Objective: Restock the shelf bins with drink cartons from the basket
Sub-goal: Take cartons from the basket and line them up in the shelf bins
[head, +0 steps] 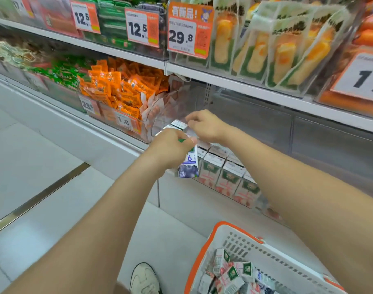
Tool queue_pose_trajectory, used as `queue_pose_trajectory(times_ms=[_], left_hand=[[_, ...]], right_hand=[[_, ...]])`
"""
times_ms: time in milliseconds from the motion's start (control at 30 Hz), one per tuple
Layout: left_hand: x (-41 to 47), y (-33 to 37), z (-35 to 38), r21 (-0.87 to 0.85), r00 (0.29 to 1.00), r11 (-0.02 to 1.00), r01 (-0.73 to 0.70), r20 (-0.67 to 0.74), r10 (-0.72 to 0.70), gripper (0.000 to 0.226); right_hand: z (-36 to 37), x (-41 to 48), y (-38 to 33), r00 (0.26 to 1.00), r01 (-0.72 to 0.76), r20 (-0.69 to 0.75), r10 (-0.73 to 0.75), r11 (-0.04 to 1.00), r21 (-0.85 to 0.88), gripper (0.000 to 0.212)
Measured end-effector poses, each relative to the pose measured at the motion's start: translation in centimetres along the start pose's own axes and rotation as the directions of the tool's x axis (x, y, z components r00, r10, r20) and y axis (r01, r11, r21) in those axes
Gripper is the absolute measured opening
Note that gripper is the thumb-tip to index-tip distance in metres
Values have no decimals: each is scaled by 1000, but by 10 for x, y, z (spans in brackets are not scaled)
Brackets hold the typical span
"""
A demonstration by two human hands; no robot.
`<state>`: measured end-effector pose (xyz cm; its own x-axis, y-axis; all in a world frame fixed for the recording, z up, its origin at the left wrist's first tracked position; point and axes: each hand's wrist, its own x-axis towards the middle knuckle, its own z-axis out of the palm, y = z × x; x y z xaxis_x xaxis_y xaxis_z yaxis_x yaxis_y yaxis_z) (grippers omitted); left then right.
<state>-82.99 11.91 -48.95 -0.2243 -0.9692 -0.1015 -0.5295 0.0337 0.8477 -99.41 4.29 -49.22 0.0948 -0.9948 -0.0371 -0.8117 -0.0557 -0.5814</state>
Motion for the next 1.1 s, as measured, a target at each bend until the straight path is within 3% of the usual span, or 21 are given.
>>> queue_pose_trajectory(times_ms=[133, 267, 400, 500, 667, 800, 967, 1100], left_hand=[[-12, 17, 16, -195, 998, 981, -4, 63, 17, 29], [-35, 46, 46, -377, 982, 925, 49, 188, 25, 31], [-63, 70, 84, -461, 963, 885, 61, 261, 70, 25], [-80, 79, 112, -534, 972, 845, 32, 213, 97, 26], [-102, 99, 157, -581, 953, 812, -55, 213, 217, 20], [-118, 120, 193, -547, 911, 824, -149, 248, 329, 24], [-149, 156, 248, -571, 867, 797, -199, 277, 415, 28], [-172, 181, 296, -349, 865, 861, -371, 208, 457, 26]], right_hand=[[-22, -79, 0, 946, 143, -303, -115, 987, 74, 35], [-22, -184, 18, 844, 181, -534, -48, 963, 199, 32], [-32, -248, 52, 870, 127, -493, 22, 956, 266, 42], [-47, -273, 75, 901, 58, -421, 100, 936, 347, 44], [-76, -313, 103, 864, -50, -444, 237, 918, 393, 42], [-110, -344, 118, 881, -153, -358, 310, 902, 405, 40], [-150, -388, 139, 820, -239, -349, 454, 825, 512, 45], [-189, -432, 156, 737, -345, -455, 500, 857, 382, 39]])
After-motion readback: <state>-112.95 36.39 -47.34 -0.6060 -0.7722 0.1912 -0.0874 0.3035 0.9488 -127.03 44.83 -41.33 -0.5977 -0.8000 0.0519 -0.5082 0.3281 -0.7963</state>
